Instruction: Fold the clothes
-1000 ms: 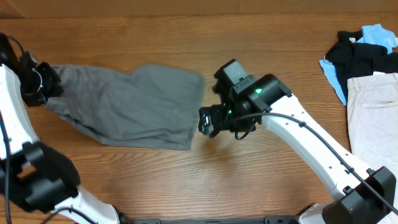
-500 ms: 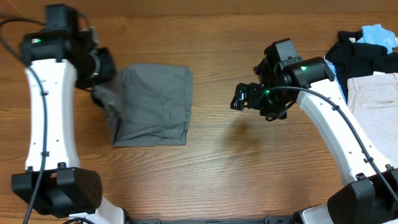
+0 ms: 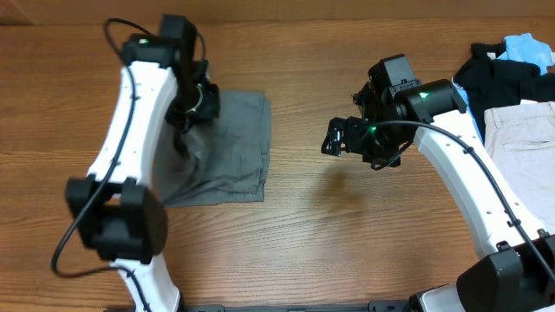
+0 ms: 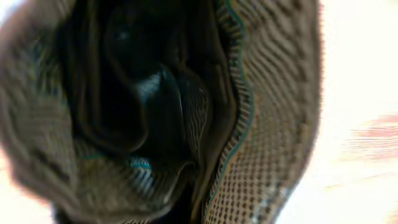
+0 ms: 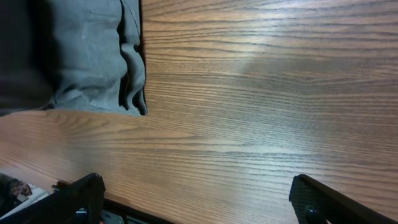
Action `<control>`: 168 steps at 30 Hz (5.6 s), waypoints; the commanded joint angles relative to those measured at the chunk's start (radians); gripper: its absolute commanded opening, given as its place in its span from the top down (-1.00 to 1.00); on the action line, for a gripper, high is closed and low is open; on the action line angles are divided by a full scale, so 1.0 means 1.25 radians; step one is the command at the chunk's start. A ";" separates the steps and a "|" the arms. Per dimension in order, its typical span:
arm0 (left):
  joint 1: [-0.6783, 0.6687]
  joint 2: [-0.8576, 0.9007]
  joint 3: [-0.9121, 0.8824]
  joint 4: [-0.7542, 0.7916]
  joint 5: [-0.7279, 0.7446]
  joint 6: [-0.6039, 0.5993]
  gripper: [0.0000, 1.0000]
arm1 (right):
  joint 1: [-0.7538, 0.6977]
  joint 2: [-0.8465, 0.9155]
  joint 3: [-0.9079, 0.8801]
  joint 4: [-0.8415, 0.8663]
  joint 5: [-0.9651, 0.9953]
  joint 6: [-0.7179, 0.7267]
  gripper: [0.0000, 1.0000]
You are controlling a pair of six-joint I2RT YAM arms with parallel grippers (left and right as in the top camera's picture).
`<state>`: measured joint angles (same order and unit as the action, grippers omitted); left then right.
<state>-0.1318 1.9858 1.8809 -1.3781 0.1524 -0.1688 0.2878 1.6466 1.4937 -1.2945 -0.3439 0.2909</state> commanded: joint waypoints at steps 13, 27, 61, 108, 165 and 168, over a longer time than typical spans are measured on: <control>-0.049 0.091 0.005 0.039 0.084 0.089 0.81 | -0.001 -0.007 -0.002 -0.001 -0.011 -0.006 -1.00; -0.052 0.091 0.006 0.056 0.129 0.091 -0.64 | -0.001 -0.007 -0.002 0.000 -0.011 -0.005 -1.00; 0.146 0.096 -0.099 -0.060 0.064 -0.108 0.92 | 0.185 0.318 -0.002 0.800 -0.373 0.168 0.54; 0.150 0.073 -0.116 0.034 -0.023 -0.134 0.78 | 0.154 0.263 0.099 0.414 -0.267 0.074 0.62; 0.216 0.023 -0.098 -0.032 -0.065 -0.036 -0.98 | 0.244 0.049 -0.141 0.298 -0.007 0.193 -1.00; 0.221 0.042 -0.150 0.016 -0.047 -0.034 -0.91 | 0.244 0.049 -0.141 0.293 -0.006 0.186 -1.00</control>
<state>0.1379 2.0075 1.7432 -1.3811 0.0921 -0.2253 0.5953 1.7256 1.3159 -0.9287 -0.3588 0.5293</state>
